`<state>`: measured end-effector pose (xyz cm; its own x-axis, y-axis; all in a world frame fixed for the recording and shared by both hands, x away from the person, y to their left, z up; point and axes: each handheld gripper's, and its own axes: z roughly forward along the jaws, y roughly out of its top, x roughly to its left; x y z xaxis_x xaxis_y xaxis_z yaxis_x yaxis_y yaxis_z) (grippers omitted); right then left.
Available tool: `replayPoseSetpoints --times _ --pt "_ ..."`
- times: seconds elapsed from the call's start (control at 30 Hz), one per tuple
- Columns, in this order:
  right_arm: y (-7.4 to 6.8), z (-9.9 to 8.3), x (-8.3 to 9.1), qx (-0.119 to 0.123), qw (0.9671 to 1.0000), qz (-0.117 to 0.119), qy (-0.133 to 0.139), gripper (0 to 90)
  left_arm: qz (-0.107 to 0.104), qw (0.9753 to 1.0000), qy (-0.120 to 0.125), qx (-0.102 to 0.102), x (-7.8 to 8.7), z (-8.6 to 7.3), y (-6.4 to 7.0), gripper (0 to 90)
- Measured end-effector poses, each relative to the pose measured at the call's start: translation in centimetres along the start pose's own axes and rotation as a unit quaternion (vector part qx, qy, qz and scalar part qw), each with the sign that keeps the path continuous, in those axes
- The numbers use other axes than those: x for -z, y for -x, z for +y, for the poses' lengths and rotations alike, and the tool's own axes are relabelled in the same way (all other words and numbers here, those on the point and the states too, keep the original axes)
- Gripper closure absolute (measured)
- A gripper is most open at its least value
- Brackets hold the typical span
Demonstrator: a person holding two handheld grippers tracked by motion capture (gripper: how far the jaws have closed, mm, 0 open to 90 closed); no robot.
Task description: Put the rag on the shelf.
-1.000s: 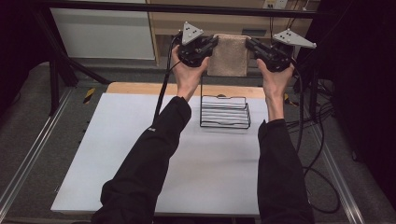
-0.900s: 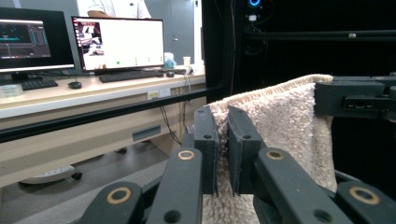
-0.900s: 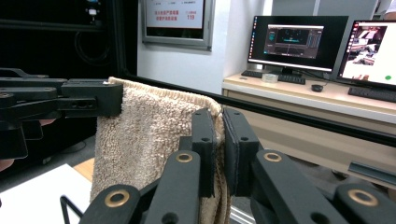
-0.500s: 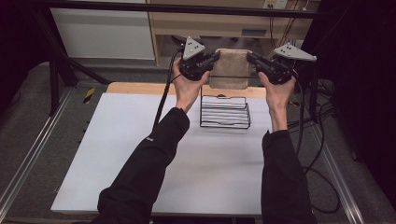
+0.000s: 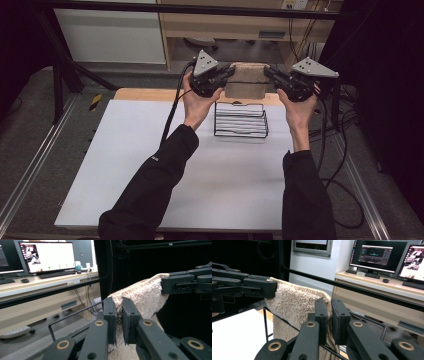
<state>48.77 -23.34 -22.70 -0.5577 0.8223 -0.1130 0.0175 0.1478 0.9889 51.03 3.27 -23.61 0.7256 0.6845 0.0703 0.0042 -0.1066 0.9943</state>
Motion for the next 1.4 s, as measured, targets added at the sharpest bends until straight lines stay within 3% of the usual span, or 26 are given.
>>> replayPoseSetpoints --times 0.37,0.87,1.0,1.1,1.23,1.4 --pt "-1.0 -1.1 1.1 0.018 0.9998 0.004 -0.011 84.1 -0.017 0.9997 -0.017 -0.007 0.8 -1.1 0.6 81.7" --pt "-1.8 -2.9 1.9 0.024 0.9995 0.003 -0.018 84.0 -0.028 0.9983 -0.045 -0.023 1.4 -1.9 1.2 78.5" --pt "-1.7 -3.0 2.0 0.022 0.9996 0.005 -0.015 84.0 -0.038 0.9981 -0.049 -0.003 1.9 -1.2 0.9 72.4" --pt "-1.8 -2.8 2.0 0.022 0.9997 0.006 -0.012 84.0 -0.043 0.9982 -0.038 0.018 2.4 -0.1 0.4 68.1" --pt "-1.7 -2.8 1.9 0.025 0.9996 0.007 -0.014 84.0 -0.033 0.9979 -0.040 0.038 2.6 1.5 -0.3 67.0" --pt "-1.7 -2.9 1.9 0.029 0.9994 0.011 -0.015 83.9 -0.021 0.9953 -0.079 0.051 1.3 2.5 -0.9 73.3"
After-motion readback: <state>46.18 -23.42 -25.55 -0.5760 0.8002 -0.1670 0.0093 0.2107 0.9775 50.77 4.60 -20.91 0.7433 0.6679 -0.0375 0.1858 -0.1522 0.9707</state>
